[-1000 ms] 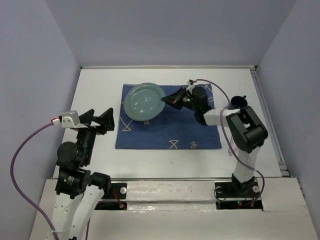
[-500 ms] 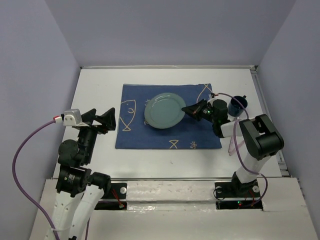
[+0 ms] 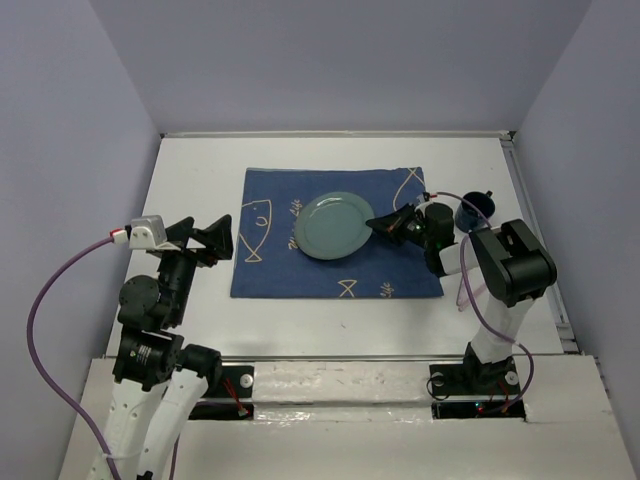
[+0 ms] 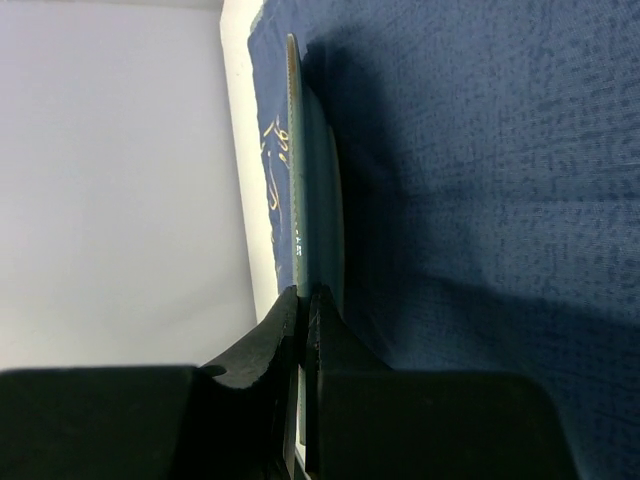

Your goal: Set the dinner table for one person

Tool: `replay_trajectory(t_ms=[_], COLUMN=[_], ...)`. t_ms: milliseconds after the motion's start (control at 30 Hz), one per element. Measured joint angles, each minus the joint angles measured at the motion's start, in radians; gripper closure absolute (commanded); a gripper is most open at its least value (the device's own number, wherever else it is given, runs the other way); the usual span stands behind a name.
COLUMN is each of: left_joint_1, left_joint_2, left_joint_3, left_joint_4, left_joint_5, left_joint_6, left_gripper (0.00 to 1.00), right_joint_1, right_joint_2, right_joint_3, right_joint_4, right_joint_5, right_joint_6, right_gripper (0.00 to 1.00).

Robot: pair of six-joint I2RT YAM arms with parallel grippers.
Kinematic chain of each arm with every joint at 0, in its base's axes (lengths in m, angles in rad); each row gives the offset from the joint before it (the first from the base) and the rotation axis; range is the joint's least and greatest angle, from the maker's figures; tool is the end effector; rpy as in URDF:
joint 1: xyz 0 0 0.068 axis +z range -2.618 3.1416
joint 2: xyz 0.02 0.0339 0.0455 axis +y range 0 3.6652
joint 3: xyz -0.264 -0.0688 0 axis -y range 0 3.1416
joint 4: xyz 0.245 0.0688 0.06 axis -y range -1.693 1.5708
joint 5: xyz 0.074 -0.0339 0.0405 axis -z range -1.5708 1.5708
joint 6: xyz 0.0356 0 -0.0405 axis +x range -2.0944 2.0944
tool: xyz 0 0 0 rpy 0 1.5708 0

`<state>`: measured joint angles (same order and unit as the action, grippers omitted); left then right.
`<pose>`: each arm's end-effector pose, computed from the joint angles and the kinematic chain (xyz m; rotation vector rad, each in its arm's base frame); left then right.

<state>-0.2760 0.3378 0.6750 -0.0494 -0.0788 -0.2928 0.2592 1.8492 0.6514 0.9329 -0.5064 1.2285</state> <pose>0.0847 -0.0211 0.3697 -0.0792 1.2939 -0.4373 0.3234 0.1036 0.1335 0.5941 1.9963 1.4472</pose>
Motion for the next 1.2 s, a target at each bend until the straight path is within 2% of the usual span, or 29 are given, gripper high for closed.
replay_trajectory(t_ms=[500,600,633,700,733,1033,1200], left_joint_1=[-0.005,-0.005,-0.005,-0.005,-0.005,-0.008,-0.015], left_joint_2=[0.001,0.001,0.001,0.002,0.002,0.014,0.029], left_joint_3=[-0.002,-0.002,-0.002,-0.002,-0.002,-0.002,-0.002], left_joint_4=[0.0,0.0,0.0,0.0,0.0,0.0,0.0], left_joint_5=[0.005,0.005,0.005,0.004,0.004,0.008,0.035], left_joint_6=[0.0,0.0,0.0,0.0,0.0,-0.001,-0.019], left_gripper=[0.01,0.01,0.01,0.01,0.01,0.01,0.01], right_joint_1=[0.0,0.0,0.0,0.0,0.0,0.002,0.002], right_joint_2=[0.019,0.019,0.018,0.018,0.015,-0.134,-0.294], right_joint_3=[-0.023,-0.023,-0.023,-0.023,-0.023,0.008,0.02], right_joint_4=[0.01,0.005,0.0,-0.025,-0.043,-0.36,-0.519], right_joint_5=[0.001,0.001,0.001,0.004,0.005,0.097,0.168], right_joint_6=[-0.032,-0.048,-0.054,-0.071,-0.09,-0.259,-0.356], right_gripper=[1.0,0.87,0.76,0.66,0.56,0.29,0.23])
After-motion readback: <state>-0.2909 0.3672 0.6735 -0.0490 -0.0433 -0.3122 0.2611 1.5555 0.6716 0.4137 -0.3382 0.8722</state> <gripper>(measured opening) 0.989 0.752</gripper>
